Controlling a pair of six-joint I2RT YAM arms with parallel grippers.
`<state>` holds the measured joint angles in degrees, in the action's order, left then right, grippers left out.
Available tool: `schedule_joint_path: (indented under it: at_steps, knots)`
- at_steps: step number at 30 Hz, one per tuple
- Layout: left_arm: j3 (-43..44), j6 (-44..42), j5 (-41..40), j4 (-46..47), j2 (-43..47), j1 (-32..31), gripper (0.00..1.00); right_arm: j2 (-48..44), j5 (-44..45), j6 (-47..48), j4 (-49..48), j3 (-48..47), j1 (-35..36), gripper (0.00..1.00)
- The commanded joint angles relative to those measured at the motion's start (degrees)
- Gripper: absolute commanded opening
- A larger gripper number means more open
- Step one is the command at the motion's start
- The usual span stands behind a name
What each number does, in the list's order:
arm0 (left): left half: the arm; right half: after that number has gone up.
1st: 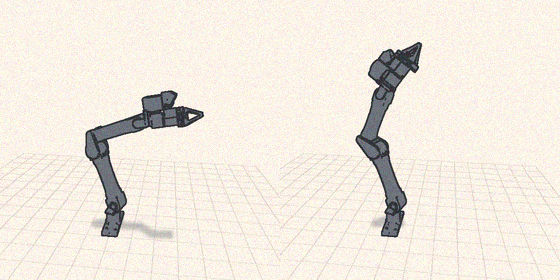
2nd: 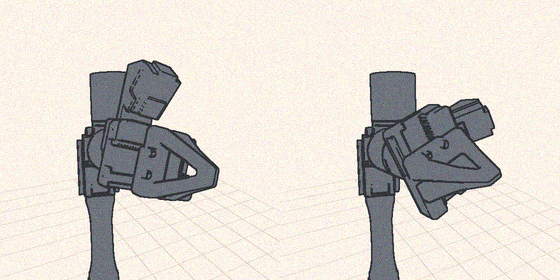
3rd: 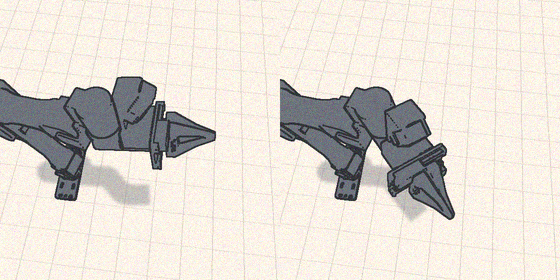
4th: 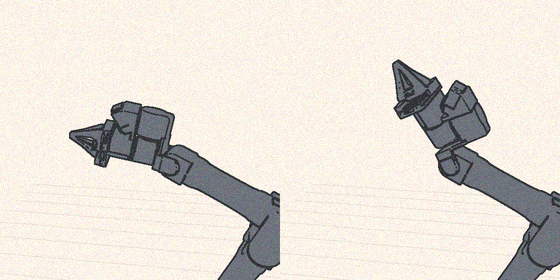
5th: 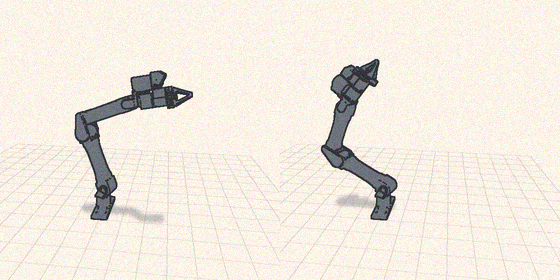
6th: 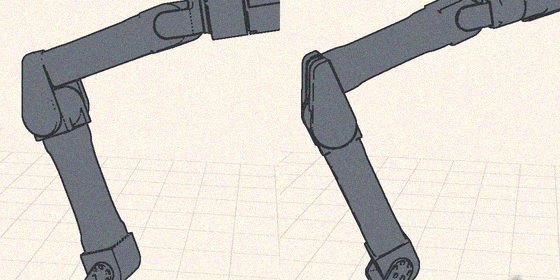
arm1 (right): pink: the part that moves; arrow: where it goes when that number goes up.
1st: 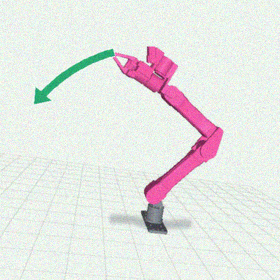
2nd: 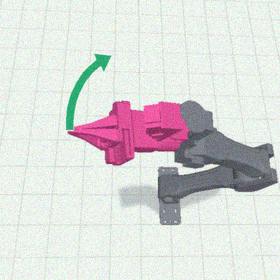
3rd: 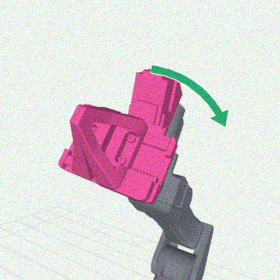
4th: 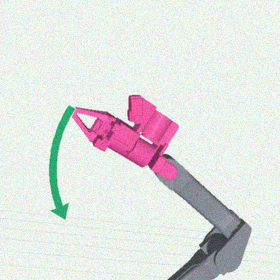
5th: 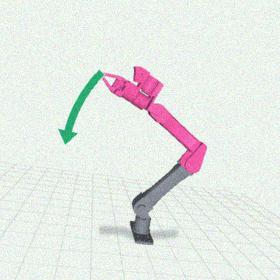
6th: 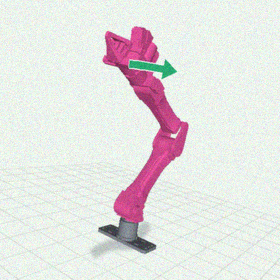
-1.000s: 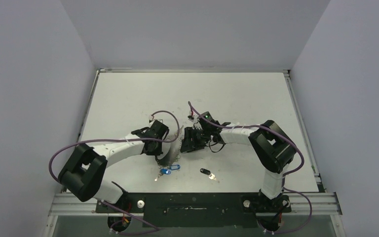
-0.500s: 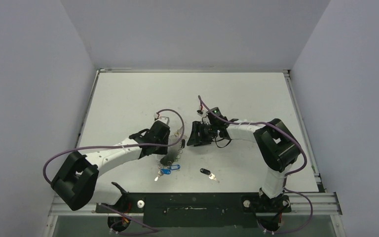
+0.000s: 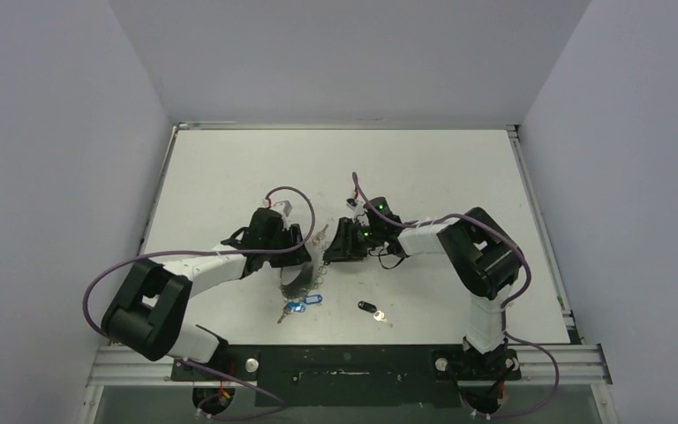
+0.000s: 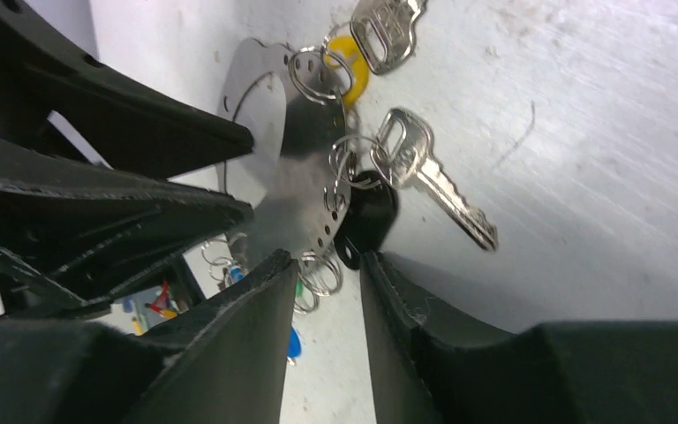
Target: Put the keys on the keyring
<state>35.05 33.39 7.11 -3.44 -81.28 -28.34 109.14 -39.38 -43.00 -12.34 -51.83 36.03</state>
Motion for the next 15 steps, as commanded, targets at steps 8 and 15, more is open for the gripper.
schedule_joint_path:
  at_steps: [8, 15]
  knots:
    - [-5.54, 9.36, 15.01, 25.20, -7.61, 3.02, 0.44, 8.46, 3.02, -5.68, -6.13, 0.95, 0.39, 0.24]
    - [-9.55, 16.49, 16.79, 38.01, -7.38, 3.50, 0.39, 8.21, -0.07, -10.59, -14.77, 2.23, -0.28, 0.19]
